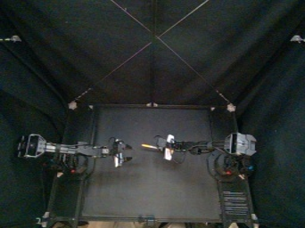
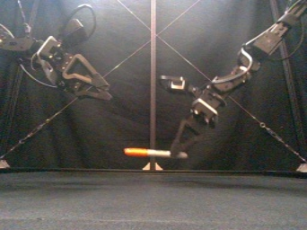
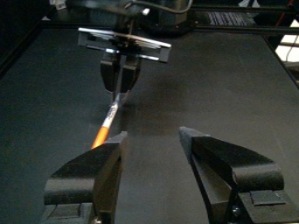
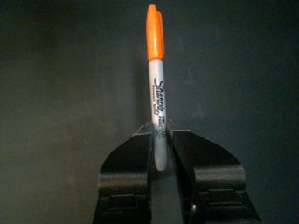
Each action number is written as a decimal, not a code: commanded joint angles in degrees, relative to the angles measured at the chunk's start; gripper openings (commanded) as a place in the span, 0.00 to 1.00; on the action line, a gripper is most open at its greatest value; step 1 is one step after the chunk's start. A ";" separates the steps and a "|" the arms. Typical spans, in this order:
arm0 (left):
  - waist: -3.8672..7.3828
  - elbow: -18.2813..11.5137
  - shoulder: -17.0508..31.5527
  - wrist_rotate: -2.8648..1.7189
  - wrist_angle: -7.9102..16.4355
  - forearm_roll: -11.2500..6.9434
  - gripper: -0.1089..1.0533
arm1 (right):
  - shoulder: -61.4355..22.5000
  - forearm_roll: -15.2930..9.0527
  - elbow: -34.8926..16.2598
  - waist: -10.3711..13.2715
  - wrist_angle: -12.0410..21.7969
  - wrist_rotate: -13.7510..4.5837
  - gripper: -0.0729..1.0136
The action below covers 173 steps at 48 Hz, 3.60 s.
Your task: Uncap the pen
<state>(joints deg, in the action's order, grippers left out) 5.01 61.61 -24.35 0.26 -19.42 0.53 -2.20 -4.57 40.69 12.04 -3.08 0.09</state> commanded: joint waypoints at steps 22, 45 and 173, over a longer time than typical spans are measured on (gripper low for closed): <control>1.23 -2.46 0.26 0.00 -1.85 -3.87 0.83 | 8.44 -2.37 -3.78 -3.96 -0.53 0.09 0.51; 1.76 -3.43 3.16 0.00 -2.29 -4.39 0.82 | 8.70 -4.39 -6.50 -5.89 -0.70 0.00 0.51; 0.70 6.86 -11.43 0.18 -1.67 -4.31 0.41 | 23.64 -3.69 8.00 -5.45 -4.22 -0.26 0.51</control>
<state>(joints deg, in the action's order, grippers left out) 5.80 69.26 -35.68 0.44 -20.74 -3.60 19.78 -8.35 49.13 6.42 -6.59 -0.18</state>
